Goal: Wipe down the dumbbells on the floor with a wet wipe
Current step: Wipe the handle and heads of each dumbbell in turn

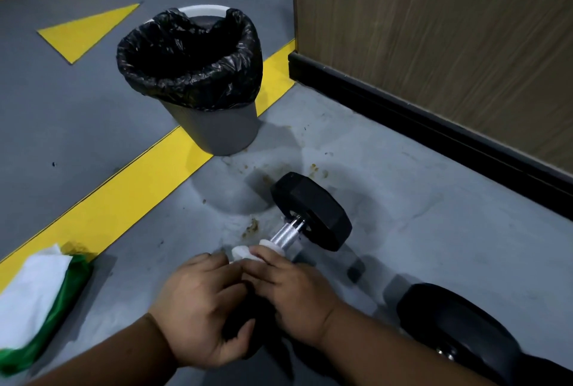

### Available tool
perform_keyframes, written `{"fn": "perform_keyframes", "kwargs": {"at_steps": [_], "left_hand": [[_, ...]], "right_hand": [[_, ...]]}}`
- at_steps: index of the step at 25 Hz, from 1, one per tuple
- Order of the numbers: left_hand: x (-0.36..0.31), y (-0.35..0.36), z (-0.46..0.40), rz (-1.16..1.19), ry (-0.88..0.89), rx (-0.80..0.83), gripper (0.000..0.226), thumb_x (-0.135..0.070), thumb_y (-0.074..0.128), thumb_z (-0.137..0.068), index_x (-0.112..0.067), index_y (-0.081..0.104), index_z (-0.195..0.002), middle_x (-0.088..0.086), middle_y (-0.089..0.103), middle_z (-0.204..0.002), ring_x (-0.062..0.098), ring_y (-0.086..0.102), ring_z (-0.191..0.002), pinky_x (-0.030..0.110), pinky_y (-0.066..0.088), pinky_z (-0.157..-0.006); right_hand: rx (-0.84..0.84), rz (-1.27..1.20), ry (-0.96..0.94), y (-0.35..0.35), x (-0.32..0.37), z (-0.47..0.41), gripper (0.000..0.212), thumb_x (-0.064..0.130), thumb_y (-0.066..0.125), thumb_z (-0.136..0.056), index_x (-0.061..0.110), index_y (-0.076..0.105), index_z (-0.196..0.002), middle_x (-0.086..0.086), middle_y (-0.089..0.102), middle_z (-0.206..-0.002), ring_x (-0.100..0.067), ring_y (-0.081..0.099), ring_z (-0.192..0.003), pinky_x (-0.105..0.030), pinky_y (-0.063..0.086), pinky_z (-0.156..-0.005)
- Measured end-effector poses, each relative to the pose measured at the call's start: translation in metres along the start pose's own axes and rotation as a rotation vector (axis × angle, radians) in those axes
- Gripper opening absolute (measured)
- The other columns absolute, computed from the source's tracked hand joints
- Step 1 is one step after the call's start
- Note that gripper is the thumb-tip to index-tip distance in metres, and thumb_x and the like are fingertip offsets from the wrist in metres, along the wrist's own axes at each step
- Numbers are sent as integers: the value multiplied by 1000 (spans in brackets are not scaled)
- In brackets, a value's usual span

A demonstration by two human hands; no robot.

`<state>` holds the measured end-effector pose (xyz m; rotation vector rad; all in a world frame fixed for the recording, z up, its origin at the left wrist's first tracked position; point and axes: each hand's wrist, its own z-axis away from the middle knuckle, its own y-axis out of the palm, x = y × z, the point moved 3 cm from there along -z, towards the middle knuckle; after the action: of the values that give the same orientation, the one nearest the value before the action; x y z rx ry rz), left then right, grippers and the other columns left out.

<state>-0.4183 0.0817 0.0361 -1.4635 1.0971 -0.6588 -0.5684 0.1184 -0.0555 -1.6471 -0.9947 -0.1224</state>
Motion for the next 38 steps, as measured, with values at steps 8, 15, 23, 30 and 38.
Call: {"fn": "perform_keyframes", "kwargs": {"at_steps": [8,15,23,30,38], "left_hand": [[0,1,2,11,-19,-9,32,-43,66,-77,-16,55,-64,4,47,-69,31,41,-58,34,33,-54],[0,1,1,18,-24,-35,34,-43,65,-77,-16,51,-62,5,45,-67,31,40,-56,34,34,-53],[1,1,1,22,-22,-32,31,-43,68,-75,-16,55,-65,3,49,-70,30,41,-57,32,31,-57],[1,2,2,35,-34,-38,36,-44,67,-76,-16,50,-62,4,45,-67,30,38,-56,33,33,-53],[0,1,1,18,-22,-35,36,-44,67,-76,-16,50,-62,4,47,-67,31,39,-56,32,30,-55]], "right_hand": [[-96,19,157,3,-1,7,60,11,44,-88,22,51,-147,8,42,-158,-19,24,-154,-28,45,-109],[-174,73,149,-22,-27,4,63,0,44,-86,21,57,-144,6,50,-153,-21,36,-149,-37,54,-101],[-16,14,-50,10,-8,15,50,20,55,-102,27,44,-151,4,38,-161,-18,33,-150,-35,50,-106],[-220,31,214,4,-22,10,57,-2,49,-93,17,54,-146,5,44,-157,-19,31,-151,-28,32,-120],[-143,58,53,-11,-29,7,72,-8,66,-83,21,51,-147,5,45,-156,-22,34,-150,-34,51,-105]]}}
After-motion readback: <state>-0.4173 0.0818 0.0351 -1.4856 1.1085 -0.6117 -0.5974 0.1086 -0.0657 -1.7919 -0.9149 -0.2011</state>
